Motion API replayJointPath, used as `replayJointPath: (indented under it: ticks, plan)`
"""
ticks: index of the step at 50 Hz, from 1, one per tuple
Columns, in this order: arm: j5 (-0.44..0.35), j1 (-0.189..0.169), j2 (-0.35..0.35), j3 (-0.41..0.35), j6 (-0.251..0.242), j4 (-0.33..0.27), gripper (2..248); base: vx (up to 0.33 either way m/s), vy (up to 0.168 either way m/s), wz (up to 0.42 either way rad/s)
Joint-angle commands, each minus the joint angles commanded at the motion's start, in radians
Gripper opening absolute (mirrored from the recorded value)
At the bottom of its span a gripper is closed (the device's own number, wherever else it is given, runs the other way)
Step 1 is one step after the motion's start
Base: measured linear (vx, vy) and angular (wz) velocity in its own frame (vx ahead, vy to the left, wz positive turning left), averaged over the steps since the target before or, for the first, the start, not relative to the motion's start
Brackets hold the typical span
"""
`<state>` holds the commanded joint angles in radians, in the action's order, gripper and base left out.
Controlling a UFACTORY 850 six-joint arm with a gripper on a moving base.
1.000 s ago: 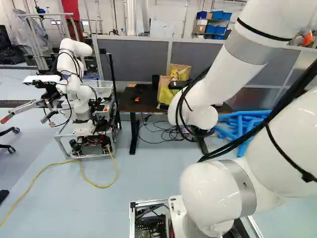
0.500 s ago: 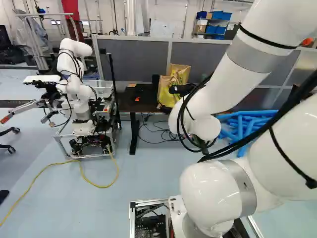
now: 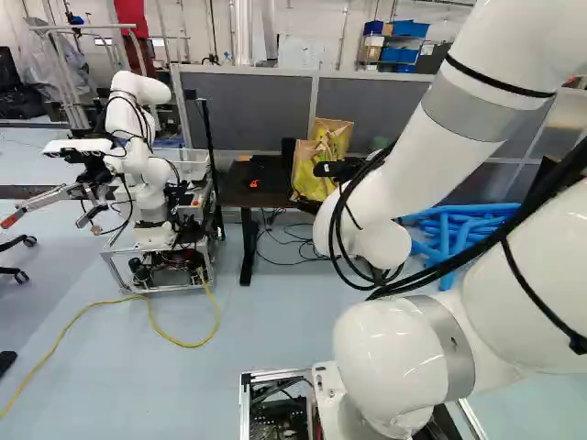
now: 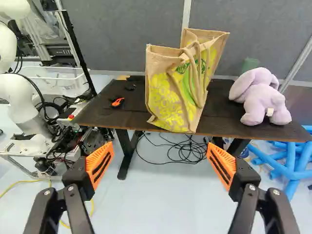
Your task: Pick up the bag on the ground and place it on the table
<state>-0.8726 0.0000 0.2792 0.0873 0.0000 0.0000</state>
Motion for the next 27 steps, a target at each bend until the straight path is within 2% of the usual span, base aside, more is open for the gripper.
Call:
replayJointPath:
  ticks: [27]
  plan:
    - [0.0,0.0,0.0,0.0,0.0,0.0,247,0.0,0.0,0.0]
